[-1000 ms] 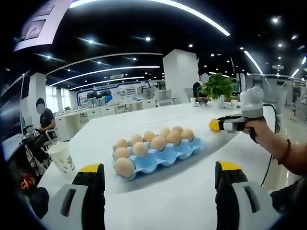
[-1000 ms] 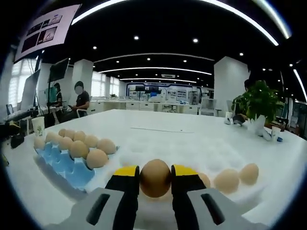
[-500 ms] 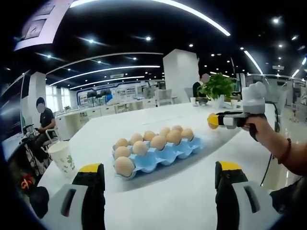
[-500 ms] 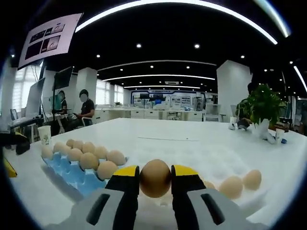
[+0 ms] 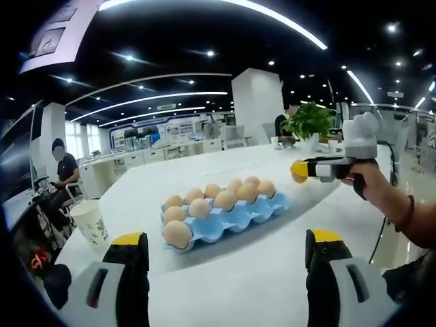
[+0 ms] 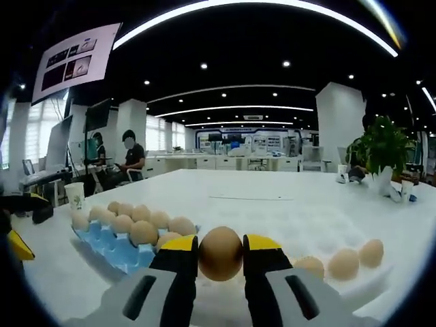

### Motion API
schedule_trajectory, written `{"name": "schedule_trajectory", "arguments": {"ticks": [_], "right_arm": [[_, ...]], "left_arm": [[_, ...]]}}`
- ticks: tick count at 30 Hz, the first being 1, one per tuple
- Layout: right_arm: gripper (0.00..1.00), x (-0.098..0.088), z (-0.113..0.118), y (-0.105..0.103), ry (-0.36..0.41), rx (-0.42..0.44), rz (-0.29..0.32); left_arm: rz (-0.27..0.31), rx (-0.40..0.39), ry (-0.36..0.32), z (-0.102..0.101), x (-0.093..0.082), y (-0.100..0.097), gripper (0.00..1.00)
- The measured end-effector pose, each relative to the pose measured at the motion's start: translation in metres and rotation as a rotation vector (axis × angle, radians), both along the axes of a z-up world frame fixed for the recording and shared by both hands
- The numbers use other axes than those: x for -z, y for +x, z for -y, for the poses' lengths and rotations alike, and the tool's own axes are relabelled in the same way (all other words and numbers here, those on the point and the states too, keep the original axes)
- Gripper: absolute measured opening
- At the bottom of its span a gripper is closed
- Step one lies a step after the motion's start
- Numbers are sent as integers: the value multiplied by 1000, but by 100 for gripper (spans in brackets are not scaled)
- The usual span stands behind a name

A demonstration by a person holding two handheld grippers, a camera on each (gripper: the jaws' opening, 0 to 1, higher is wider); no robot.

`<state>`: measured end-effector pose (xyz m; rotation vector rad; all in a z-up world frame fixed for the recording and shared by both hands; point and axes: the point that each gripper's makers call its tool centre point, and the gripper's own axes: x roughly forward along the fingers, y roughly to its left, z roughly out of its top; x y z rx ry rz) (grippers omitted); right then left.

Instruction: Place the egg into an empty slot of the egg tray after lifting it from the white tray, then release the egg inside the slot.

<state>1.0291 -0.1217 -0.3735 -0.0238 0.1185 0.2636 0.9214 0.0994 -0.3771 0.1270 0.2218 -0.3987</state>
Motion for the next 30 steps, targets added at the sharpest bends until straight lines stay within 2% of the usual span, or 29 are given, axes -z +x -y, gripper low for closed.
{"name": "schedule_trajectory", "arguments": {"ticks": [8, 11, 15, 19, 23, 30], "right_arm": [[27, 10, 9, -1, -14, 33, -38], [27, 10, 6, 1, -65, 33, -57], [28, 11, 3, 8, -87, 25, -63], [28, 11, 6, 13, -59, 26, -94], [28, 14, 2, 15, -66, 13, -123], [27, 14, 3, 17, -65, 19, -119]], "left_arm": [[-2, 11, 1, 4, 1, 1, 98], [0, 17, -4, 5, 0, 1, 98], [9, 15, -13, 4, -4, 0, 98], [3, 7, -10, 1, -3, 0, 98], [19, -15, -19, -3, -8, 0, 97], [24, -20, -17, -6, -10, 1, 97]]}}
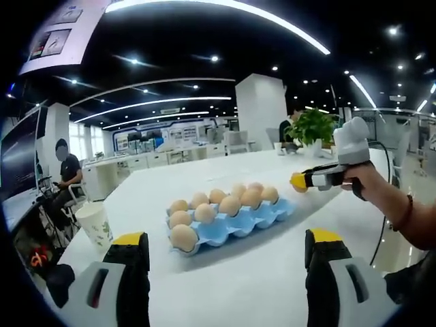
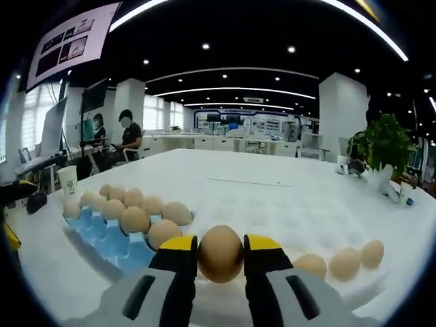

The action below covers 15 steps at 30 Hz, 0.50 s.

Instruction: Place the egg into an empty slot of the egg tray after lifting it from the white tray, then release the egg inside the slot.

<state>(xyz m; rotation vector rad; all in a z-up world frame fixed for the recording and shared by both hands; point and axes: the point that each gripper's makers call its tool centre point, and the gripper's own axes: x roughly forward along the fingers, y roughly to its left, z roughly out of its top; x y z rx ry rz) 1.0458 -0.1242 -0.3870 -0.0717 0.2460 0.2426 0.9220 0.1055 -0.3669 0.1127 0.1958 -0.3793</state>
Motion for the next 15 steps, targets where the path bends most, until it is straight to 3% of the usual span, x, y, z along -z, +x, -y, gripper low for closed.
{"name": "schedule_trajectory", "arguments": {"ticks": [4, 11, 15], "right_arm": [[27, -3, 4, 0, 48, 8, 6], [27, -13, -1, -4, 67, -20, 48], [27, -18, -7, -5, 76, -39, 60]], "left_arm": [[-11, 5, 1, 1, 4, 0, 97], [8, 2, -35, 2, -1, 2, 97], [5, 10, -20, 5, 0, 2, 97]]}}
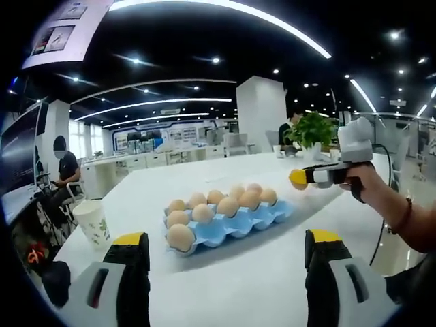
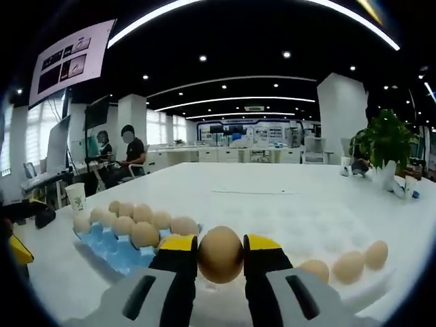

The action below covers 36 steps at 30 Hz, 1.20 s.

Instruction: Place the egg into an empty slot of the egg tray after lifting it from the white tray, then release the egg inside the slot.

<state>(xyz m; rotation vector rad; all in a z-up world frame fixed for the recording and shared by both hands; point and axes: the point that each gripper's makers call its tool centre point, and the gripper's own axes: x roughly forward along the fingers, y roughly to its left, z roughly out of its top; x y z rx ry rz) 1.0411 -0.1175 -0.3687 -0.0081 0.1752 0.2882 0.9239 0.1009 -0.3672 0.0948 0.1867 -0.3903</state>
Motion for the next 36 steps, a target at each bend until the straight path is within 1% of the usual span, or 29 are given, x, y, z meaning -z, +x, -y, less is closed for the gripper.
{"name": "schedule_trajectory", "arguments": {"ticks": [3, 4, 5, 6, 8, 11, 15, 18, 19, 20, 22, 24, 29, 33, 36], "right_arm": [[27, -3, -8, -1, 3, -19, 5], [27, -5, -11, -1, 13, -31, 7], [27, -9, -19, -3, 44, -60, 17], [27, -10, -22, -4, 57, -66, 14], [27, -11, -30, -5, 41, -83, 22], [27, -12, -41, -6, 48, -104, 20], [27, -12, -45, -7, 47, -114, 20], [27, -13, -50, -8, 64, -133, 20], [27, -13, -53, -8, 79, -142, 11], [27, -12, -55, -8, 82, -149, 8], [27, -12, -60, -8, 86, -160, 9], [27, -13, -68, -10, 95, -181, 8], [27, -13, -84, -12, 105, -219, 3], [27, -12, -98, -13, 116, -254, -9], [27, -13, -110, -16, 124, -283, -5]], "left_arm": [[-3, 10, 12, 3, 1, 0, 97], [-4, 12, 14, 3, 1, 0, 97], [-7, 16, 15, 4, 2, 0, 97], [-9, 18, 17, 5, 3, 0, 97], [-14, 20, 23, 5, 4, 0, 97], [-12, 21, 24, 5, 3, 0, 97], [-11, 21, 22, 6, 2, 1, 98], [-9, 21, 22, 6, 2, 2, 100], [3, 29, 4, 8, 0, 2, 100], [0, 31, -2, 9, 0, 2, 100], [-3, 29, 6, 9, 1, 2, 100], [-14, 25, 34, 8, 5, 2, 100], [-16, 27, 24, 8, 5, 2, 100], [-20, 29, 39, 7, 6, 1, 100], [-22, 30, 44, 7, 7, 1, 100]]}}
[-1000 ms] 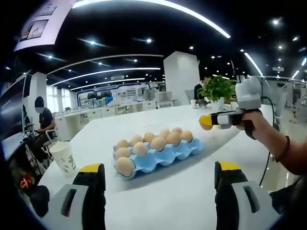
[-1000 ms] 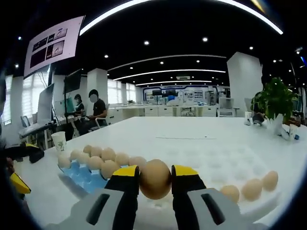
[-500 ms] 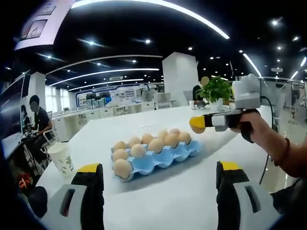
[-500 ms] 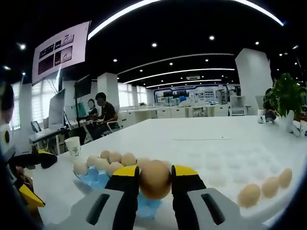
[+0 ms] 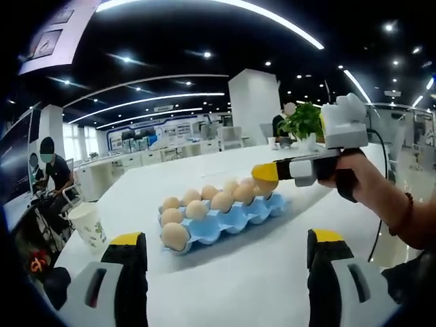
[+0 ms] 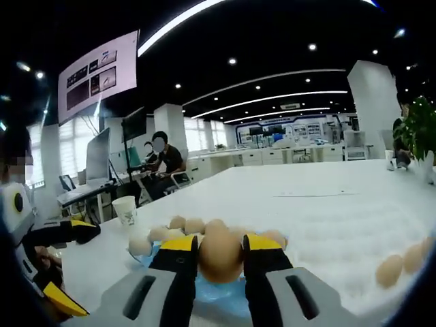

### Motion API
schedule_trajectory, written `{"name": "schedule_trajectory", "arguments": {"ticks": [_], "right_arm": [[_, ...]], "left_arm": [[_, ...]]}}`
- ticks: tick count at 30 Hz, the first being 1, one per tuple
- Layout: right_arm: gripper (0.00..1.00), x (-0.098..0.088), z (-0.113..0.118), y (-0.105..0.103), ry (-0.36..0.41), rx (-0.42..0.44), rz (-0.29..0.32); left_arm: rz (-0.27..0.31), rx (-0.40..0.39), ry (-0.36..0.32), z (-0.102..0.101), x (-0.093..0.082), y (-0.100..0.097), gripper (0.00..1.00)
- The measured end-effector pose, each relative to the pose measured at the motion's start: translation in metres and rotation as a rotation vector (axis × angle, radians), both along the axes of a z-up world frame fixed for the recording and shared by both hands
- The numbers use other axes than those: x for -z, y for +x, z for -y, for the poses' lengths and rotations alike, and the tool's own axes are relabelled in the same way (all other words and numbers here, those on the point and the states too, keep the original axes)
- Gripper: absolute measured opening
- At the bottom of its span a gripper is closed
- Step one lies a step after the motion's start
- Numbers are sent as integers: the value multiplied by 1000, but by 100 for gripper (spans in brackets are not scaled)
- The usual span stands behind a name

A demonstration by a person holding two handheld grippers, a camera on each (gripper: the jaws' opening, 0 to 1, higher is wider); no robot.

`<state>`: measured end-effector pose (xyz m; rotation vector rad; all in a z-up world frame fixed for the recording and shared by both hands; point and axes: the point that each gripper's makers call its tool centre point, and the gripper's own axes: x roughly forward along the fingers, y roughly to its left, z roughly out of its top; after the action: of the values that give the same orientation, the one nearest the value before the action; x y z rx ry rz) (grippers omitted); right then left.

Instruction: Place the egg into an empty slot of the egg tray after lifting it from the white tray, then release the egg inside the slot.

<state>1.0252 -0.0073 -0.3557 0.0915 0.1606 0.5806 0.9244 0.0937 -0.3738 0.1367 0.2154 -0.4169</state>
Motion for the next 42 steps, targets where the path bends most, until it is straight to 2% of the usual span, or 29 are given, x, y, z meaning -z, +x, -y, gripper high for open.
{"name": "schedule_trajectory", "arguments": {"ticks": [23, 33, 34, 35, 36, 37, 38, 39, 40, 41, 42], "right_arm": [[27, -1, -62, -6, -10, -119, -19], [26, 9, -84, -9, -28, -167, -22], [25, 9, -86, -10, -24, -170, -23], [19, 9, -89, -10, -32, -173, -14], [2, 8, -90, -11, -45, -178, 10], [0, -8, -85, 0, -31, -135, 112], [0, 1, -91, -3, -76, -135, 80], [0, 7, -91, 2, -200, -127, 144], [0, 7, -93, 5, -207, -117, 167], [0, 6, -99, 4, -151, -132, 162], [0, 17, -106, 5, -137, -161, 118]], "left_arm": [[-15, -4, 23, 0, 5, -3, 100], [-16, -9, 33, -2, 6, -5, 100], [-17, -11, 32, -3, 7, -6, 100], [-18, -13, 33, -3, 7, -6, 100], [-18, -14, 33, -4, 7, -6, 100], [-17, -15, 32, -5, 7, -6, 100], [-16, -15, 27, -5, 6, -6, 100], [-12, -14, 19, -4, 5, -6, 100], [-7, -6, 10, -1, 4, -6, 100], [0, 4, 3, 2, 3, -3, 100], [9, 8, -10, 6, 2, 0, 100]]}}
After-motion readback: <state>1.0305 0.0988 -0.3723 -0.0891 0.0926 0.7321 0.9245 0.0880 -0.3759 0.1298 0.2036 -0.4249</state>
